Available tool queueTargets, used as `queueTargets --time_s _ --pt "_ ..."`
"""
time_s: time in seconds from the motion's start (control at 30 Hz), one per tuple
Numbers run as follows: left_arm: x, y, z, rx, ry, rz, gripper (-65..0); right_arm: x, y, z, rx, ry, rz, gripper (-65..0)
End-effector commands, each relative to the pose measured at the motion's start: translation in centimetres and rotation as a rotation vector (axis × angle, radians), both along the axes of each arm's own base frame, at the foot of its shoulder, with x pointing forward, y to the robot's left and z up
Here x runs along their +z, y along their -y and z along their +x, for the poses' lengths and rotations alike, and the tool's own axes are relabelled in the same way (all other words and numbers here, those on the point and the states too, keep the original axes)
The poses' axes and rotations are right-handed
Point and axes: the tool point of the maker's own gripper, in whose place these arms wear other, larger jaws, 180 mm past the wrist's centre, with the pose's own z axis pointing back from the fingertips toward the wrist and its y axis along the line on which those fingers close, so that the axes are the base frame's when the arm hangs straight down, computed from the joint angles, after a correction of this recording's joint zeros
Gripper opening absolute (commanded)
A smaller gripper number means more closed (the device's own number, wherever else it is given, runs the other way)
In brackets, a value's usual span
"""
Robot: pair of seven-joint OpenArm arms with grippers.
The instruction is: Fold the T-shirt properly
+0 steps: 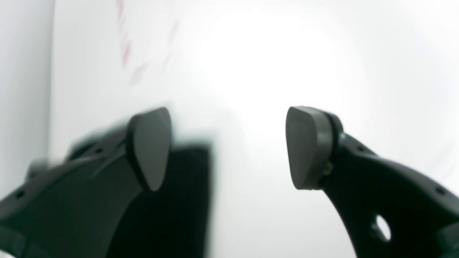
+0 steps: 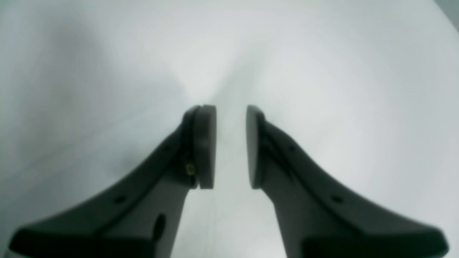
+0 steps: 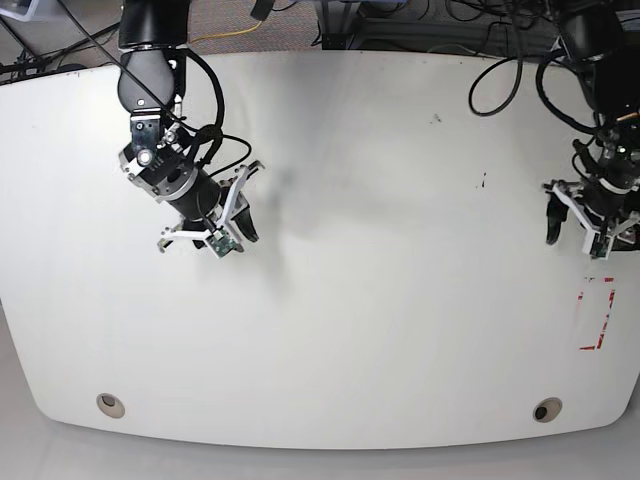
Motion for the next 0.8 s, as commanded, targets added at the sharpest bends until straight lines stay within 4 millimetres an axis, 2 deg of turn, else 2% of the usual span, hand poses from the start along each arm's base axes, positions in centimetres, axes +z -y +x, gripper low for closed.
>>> queueTargets --time_s 0.0,0.13,0.2,0.33,0.5,0.6,0.67,0.73,0.77 --pt "2.1 2.1 1.4 0.004 0.158 -0.057 -18.6 1.2 1.0 1.2 -0.06 0.107 0.052 -51.7" --pt "0.7 5.7 1.3 -0.007 0.257 -0.168 -18.6 1.0 3.4 1.9 -0.169 0.209 0.123 -51.5" --pt "-0.7 7.3 1.0 0.002 0.283 -0.216 -18.6 0.2 4.9 1.7 -0.231 0.247 0.167 -51.4" --pt "-2.8 8.3 -0.5 0.046 0.319 -0.232 -18.6 -1.7 7.5 0.5 -0.33 0.274 0.201 -51.4" --pt "-4.8 9.6 -4.9 0.052 0.308 -0.219 -18.6 -4.4 9.5 -3.6 -0.407 0.246 0.189 -51.4" --pt "-5.4 10.5 -8.1 0.05 0.265 -0.231 -18.9 -5.2 9.3 -6.2 -0.408 0.212 0.181 -51.2" --pt "-5.7 11.4 -10.9 0.057 0.229 -0.247 -19.0 -5.8 9.3 -8.7 -0.43 0.172 0.215 -51.2" --pt "-5.8 12.0 -12.8 0.058 0.203 -0.255 -19.0 -5.7 9.3 -10.2 -0.45 0.156 0.253 -51.2" --pt "-5.9 12.3 -14.3 0.058 0.178 -0.26 -19.2 -5.6 9.2 -11.3 -0.462 0.143 0.273 -51.2"
